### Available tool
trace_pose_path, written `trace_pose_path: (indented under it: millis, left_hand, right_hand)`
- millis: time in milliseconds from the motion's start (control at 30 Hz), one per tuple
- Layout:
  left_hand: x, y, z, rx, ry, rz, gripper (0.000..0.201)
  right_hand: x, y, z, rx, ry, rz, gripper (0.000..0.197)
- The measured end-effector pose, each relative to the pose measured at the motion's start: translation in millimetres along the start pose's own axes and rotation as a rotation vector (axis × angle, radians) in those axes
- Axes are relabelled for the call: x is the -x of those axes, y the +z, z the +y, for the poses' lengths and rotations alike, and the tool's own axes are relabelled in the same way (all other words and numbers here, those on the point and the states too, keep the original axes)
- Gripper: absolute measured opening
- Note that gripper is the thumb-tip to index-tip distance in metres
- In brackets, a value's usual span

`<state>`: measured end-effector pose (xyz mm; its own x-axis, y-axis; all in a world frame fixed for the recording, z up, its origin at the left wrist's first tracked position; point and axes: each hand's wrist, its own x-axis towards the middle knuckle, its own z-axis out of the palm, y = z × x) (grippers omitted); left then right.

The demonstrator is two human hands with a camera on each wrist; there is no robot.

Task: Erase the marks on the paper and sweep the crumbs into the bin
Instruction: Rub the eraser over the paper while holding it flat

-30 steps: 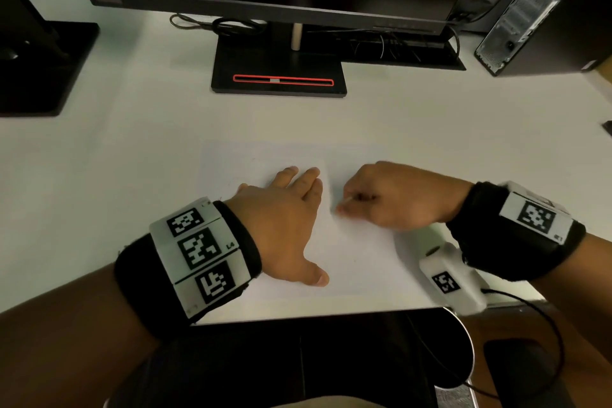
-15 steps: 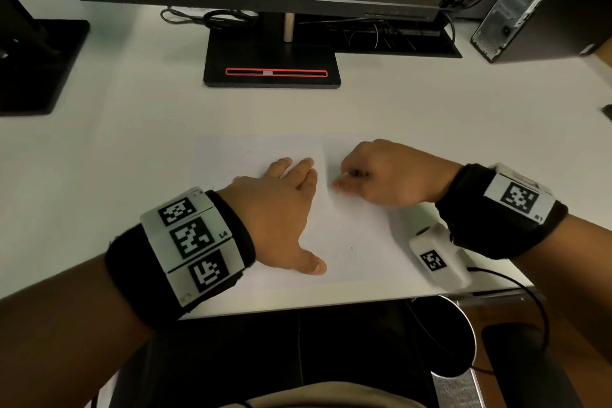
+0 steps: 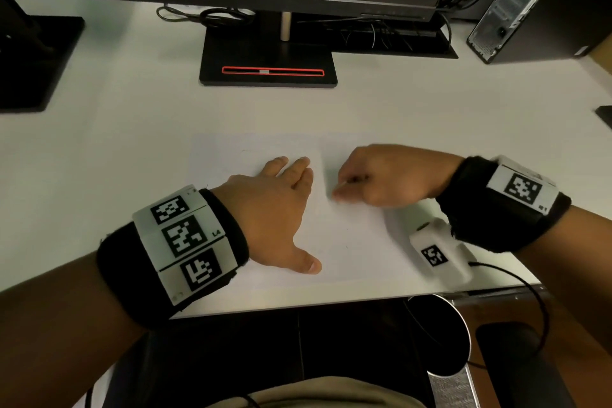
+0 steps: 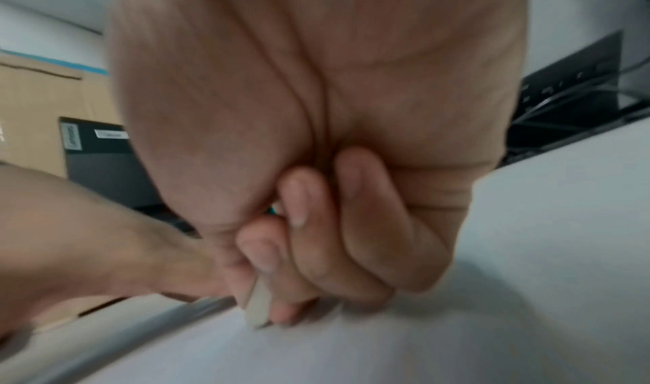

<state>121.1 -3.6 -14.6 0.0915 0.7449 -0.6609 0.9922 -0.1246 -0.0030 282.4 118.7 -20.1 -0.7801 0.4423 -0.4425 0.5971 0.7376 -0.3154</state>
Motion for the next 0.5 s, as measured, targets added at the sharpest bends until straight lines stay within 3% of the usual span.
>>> trace_pose_path:
  millis: [100, 233, 367, 500]
  left_hand:
    - [0.6, 0.0, 0.5, -0.002, -0.003, -0.002, 0.127]
    - [1.4, 0.1, 0.1, -0.003, 0.000, -0.006, 0.127]
    - [1.4, 0.3, 0.6, -0.008, 0.002, -0.006, 0.127]
    - [0.1, 2.4, 0.0, -0.015, 0.000, 0.000, 0.126]
  right_hand:
    - [-1.0, 1.5, 1.2, 0.017, -0.004, 0.062, 0.046]
    - [7.2, 8.5, -3.2, 0.023, -0.053, -0.016, 0.046]
    - [6.2, 2.0, 5.7, 0.030, 0.000, 0.082, 0.047]
    - [14.6, 17.1, -9.4, 0.027, -0.099, -0.028, 0.047]
